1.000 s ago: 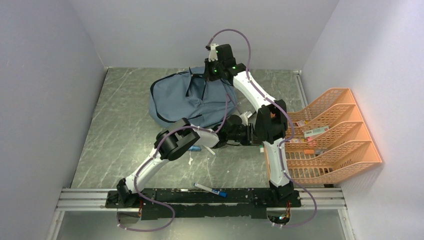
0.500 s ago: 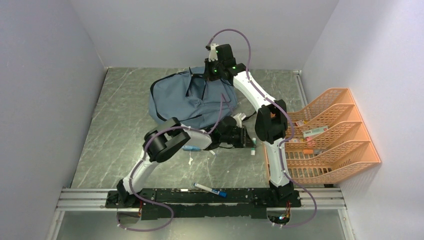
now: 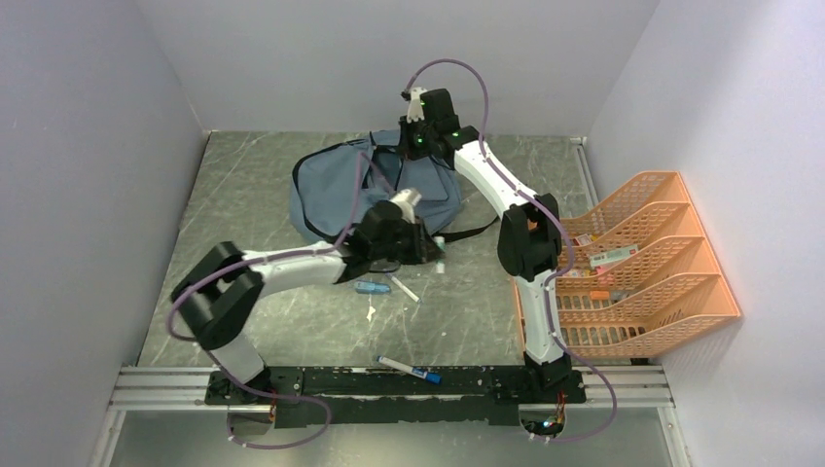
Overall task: Pack the student bag
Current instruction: Pick up the stationery from the center of the board, then place the stationery in the student bag.
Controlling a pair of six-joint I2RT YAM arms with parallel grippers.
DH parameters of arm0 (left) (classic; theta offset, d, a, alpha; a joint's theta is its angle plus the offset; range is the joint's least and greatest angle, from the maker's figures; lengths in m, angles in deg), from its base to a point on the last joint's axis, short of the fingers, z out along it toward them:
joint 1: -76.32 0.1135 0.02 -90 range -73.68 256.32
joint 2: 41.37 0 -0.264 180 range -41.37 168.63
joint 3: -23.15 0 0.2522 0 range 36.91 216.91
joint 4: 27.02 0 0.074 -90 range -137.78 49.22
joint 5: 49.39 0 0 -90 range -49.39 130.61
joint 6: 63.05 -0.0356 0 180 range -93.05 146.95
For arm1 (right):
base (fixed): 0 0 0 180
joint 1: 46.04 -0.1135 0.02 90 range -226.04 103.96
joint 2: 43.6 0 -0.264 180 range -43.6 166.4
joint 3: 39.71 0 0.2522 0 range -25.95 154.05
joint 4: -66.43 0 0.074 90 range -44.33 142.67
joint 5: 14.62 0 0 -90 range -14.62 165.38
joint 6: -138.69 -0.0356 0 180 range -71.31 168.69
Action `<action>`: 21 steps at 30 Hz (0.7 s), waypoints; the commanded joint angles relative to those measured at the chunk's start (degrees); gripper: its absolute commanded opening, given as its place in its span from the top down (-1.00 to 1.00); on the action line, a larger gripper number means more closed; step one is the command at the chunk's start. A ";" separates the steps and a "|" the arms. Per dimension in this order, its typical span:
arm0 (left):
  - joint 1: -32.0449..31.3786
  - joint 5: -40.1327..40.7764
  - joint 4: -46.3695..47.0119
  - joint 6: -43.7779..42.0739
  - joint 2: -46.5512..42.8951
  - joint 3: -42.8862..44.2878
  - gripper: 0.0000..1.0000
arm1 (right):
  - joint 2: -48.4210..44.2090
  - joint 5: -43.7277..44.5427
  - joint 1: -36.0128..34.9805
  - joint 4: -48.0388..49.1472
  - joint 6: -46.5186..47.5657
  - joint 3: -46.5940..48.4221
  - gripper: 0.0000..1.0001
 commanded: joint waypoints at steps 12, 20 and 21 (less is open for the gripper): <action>23.48 6.53 -20.56 -8.58 -8.77 8.13 0.66 | -6.20 4.24 -1.71 5.00 1.41 -4.62 1.00; 27.51 2.15 -16.93 -8.74 2.13 16.55 0.69 | -6.95 4.06 -2.09 5.62 1.47 -5.49 1.00; 27.62 1.65 -16.10 -8.50 3.21 17.47 0.69 | -6.99 3.96 -2.13 5.66 1.47 -5.57 1.00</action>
